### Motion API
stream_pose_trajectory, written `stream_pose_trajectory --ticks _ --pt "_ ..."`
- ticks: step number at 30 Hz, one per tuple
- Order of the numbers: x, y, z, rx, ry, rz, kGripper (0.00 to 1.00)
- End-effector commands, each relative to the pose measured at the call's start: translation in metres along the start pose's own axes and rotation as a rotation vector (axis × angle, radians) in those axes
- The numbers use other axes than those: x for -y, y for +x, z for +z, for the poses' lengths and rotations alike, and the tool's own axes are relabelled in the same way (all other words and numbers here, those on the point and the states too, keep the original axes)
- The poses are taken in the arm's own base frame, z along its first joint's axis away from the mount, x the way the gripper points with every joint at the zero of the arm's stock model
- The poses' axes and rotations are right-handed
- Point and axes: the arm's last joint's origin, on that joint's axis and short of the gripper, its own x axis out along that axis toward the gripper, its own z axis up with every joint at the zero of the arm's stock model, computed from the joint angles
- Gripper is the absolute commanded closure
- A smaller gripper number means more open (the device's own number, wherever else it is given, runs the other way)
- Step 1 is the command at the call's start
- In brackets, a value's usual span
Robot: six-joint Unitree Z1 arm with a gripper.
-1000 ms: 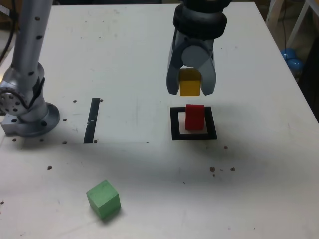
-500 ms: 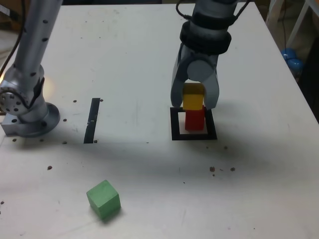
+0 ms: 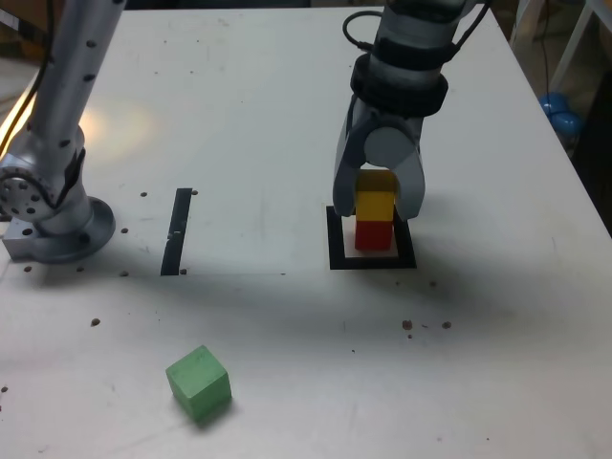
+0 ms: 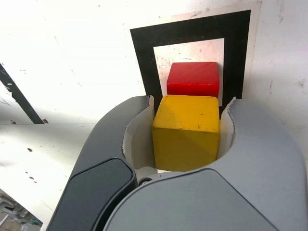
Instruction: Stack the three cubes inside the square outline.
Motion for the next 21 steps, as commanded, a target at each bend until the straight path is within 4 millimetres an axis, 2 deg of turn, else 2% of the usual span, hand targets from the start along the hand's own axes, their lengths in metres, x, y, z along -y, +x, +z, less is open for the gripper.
stream_pose_trajectory --ticks 1,6,8,16,21 --pt "-0.001 0.003 0.001 -0.004 0.004 -0.002 0.62" --pt "-0.001 0.005 0.001 -0.003 0.018 -0.004 0.13" --pt "-0.001 0.006 0.001 -0.004 0.021 -0.006 0.01" --pt "-0.001 0.002 -0.002 0.013 0.022 0.002 0.01" --pt "0.0 -0.009 -0.016 0.034 0.023 0.019 0.01"
